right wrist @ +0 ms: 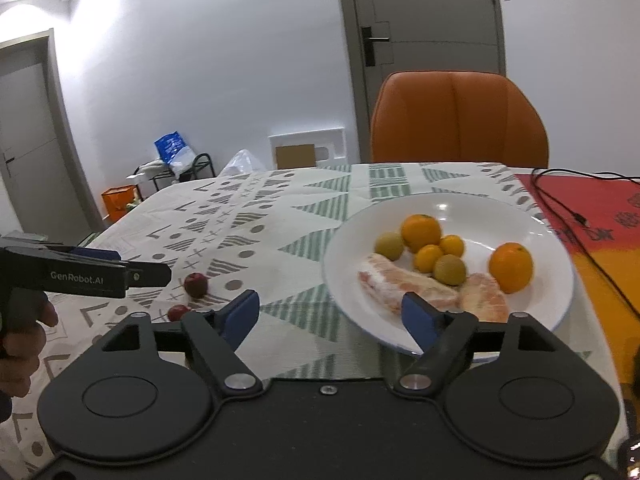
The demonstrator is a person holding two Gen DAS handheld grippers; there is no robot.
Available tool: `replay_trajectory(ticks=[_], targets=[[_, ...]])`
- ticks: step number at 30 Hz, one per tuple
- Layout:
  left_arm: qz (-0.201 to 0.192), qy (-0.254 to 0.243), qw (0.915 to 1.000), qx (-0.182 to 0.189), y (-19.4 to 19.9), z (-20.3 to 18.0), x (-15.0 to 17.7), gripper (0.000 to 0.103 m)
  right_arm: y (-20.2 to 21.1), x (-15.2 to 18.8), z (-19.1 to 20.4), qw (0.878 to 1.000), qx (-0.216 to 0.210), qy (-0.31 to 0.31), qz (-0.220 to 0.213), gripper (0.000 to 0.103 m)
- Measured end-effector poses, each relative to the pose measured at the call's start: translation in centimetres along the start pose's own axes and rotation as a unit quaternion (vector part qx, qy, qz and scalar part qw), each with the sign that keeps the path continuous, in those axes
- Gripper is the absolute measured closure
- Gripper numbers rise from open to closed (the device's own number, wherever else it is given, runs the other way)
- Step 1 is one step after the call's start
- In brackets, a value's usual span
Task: Organize fruits
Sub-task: 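Move both open grippers back over the two small red fruits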
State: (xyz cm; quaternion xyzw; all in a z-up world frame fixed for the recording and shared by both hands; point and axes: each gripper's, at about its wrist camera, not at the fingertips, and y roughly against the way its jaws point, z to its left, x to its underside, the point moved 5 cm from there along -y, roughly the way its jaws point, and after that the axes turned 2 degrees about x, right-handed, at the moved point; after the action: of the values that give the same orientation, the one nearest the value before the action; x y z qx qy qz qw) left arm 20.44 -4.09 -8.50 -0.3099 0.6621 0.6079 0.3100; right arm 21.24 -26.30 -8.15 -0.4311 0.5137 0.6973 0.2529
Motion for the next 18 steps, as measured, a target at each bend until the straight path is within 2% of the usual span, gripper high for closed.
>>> replay_trajectory(ticks=[2, 4, 7, 11, 18], targets=[[0.002, 0.004, 1.0, -0.002, 0.1, 0.5, 0.3, 0.019, -0.2, 0.0, 0.5, 1.0, -0.006, 0.002, 0.0, 0.017], [0.002, 0.009, 1.0, -0.002, 0.2, 1.1, 0.5, 0.019, -0.3, -0.1, 1.0, 1.0, -0.013, 0.002, -0.001, 0.007], [0.003, 0.018, 0.9998, -0.005, 0.4, 1.9, 0.7, 0.019, -0.4, -0.1, 1.8, 1.0, -0.023, 0.003, -0.001, 0.001], [0.003, 0.031, 0.9995, -0.006, 0.4, 2.8, 1.2, 0.01, -1.0, 0.0, 3.0, 0.999, -0.037, 0.008, 0.01, 0.0], [0.001, 0.033, 0.9994, -0.014, 0.7, 4.1, 1.7, 0.008, -1.8, 0.3, 4.9, 0.998, -0.06, 0.009, 0.024, 0.0]])
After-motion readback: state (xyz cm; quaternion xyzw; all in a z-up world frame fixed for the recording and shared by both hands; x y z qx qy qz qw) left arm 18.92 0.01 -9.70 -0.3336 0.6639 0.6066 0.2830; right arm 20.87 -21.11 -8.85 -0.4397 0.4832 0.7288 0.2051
